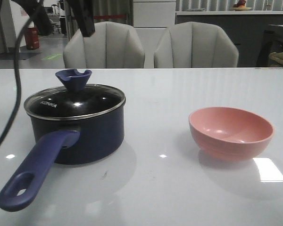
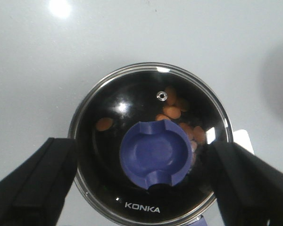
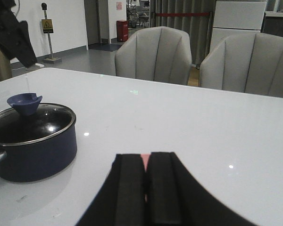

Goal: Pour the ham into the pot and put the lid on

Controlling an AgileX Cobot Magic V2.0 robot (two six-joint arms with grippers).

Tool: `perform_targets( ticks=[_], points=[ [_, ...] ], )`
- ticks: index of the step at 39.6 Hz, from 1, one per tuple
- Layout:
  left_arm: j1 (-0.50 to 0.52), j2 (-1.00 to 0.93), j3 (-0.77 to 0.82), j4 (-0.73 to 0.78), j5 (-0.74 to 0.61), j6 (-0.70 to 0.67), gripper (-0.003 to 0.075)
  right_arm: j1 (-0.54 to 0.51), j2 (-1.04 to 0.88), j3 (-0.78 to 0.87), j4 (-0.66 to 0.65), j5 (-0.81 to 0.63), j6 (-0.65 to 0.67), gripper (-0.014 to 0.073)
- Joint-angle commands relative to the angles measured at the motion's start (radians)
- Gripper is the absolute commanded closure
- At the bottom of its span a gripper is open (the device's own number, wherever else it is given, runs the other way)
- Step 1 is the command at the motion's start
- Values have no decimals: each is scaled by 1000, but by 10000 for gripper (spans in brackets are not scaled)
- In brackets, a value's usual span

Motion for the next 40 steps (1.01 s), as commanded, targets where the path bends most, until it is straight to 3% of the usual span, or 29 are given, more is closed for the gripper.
perform_targets(
  ticks=[1,20,34,40],
  points=[
    [-7,-105,-15,23,10,0,134,0,6,-29,1,-71,-9,455],
    [-7,-541,415,154,-127,7,135,0,6,-29,1,-71,-9,455],
    [-7,-989,838,161,-388,7,135,0,6,-29,1,-71,-9,455],
    [-7,-1194,990,169,-436,7,135,0,6,-29,1,-71,-9,455]
  ],
)
